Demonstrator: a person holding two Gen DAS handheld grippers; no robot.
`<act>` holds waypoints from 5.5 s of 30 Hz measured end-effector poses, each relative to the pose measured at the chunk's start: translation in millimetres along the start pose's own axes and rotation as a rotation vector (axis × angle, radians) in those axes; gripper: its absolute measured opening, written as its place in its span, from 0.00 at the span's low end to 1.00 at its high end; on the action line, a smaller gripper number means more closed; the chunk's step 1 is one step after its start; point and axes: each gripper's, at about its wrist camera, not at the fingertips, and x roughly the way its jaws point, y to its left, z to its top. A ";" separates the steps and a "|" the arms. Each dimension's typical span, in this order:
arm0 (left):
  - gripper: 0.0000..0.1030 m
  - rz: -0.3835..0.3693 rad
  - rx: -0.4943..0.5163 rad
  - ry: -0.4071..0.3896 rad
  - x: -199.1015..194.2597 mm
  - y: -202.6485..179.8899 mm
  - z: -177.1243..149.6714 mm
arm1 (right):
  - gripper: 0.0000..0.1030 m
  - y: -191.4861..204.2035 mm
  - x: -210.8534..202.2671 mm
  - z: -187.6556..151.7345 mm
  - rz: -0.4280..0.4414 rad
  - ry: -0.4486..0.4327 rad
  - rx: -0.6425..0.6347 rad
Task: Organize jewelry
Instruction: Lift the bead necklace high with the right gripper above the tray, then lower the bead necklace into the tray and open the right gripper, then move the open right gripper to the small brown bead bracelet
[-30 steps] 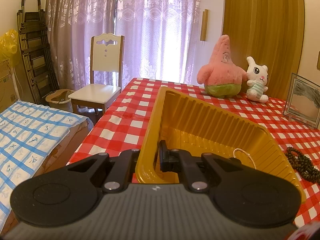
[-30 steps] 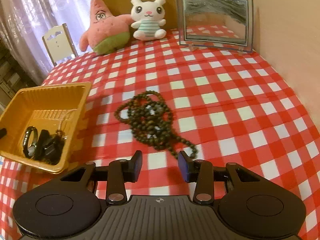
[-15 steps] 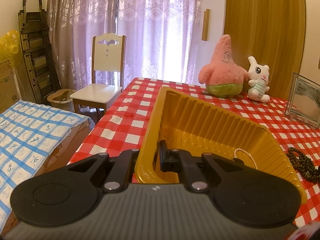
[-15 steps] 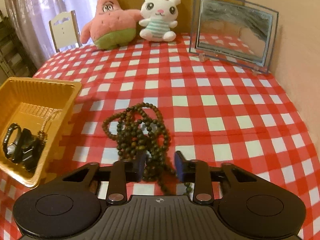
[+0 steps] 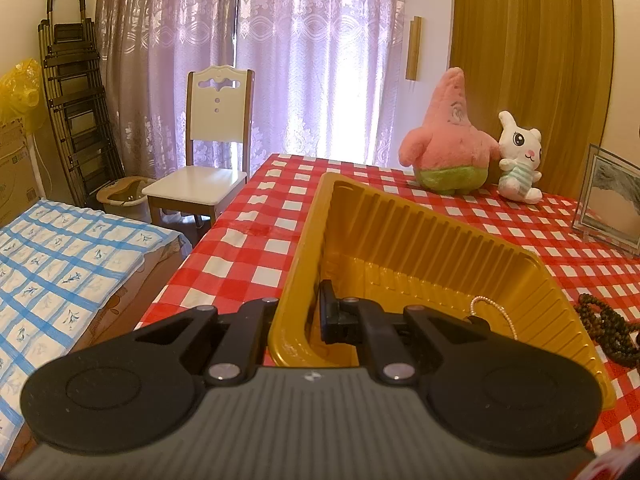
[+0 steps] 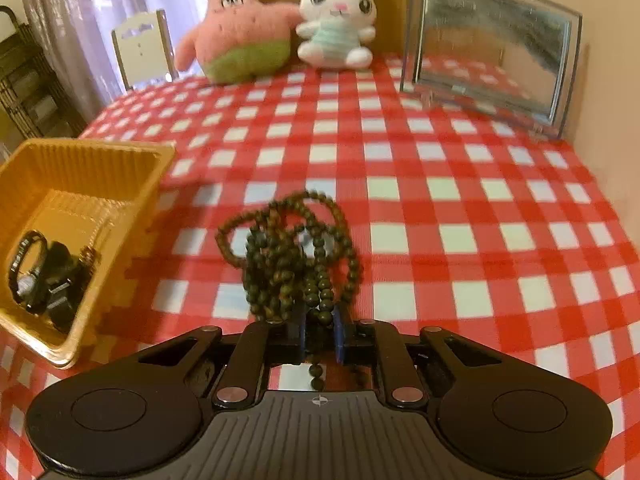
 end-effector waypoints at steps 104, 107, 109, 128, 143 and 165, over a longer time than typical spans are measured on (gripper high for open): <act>0.07 -0.034 -0.030 -0.012 6.0 -2.9 2.0 | 0.07 231.3 -109.9 209.4 0.653 -0.166 -0.223; 0.07 -0.034 -0.031 -0.013 6.0 -2.8 1.9 | 0.07 229.0 -82.4 194.8 0.623 -0.102 -0.204; 0.07 -0.034 -0.031 -0.011 6.3 -3.2 1.5 | 0.07 225.7 -70.1 185.4 0.607 -0.076 -0.197; 0.07 -0.036 -0.031 -0.008 7.4 -2.5 0.8 | 0.07 222.2 11.1 102.4 0.435 0.098 -0.258; 0.07 -0.033 -0.030 -0.006 8.1 -2.0 0.5 | 0.58 225.5 19.4 73.2 0.347 0.078 -0.320; 0.07 -0.029 -0.026 -0.003 9.1 -0.2 0.3 | 0.62 173.1 7.5 38.8 0.260 0.136 -0.199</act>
